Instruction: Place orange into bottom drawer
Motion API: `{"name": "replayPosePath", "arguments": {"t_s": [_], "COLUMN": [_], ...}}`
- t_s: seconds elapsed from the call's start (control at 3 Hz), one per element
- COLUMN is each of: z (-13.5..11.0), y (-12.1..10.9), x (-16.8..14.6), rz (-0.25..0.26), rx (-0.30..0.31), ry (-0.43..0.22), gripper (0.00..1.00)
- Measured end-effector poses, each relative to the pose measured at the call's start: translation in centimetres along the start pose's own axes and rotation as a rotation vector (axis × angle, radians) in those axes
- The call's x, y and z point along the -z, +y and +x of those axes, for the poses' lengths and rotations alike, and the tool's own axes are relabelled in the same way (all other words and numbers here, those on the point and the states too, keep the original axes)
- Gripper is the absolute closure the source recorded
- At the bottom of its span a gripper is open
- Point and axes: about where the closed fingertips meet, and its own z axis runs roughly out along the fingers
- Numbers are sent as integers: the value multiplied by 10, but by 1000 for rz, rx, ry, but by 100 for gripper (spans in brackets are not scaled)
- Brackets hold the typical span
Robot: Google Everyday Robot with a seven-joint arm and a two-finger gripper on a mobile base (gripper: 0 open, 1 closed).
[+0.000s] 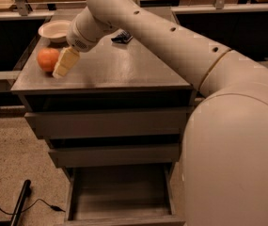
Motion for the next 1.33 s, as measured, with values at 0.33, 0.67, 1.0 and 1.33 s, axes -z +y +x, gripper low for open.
{"name": "replayPosePath", "arguments": {"t_s": [0.33,0.67,1.0,1.33], "z": [-5,-12,-12,-12], "y": [-3,-9,-9,-7], "x": [-19,-48,-48,-51], "rz": [-17,-54,-54,-59], "rx": [-9,-17,-18,-18], "ry": [-24,-73,-74,-73], "gripper": [0,0,0,18]}}
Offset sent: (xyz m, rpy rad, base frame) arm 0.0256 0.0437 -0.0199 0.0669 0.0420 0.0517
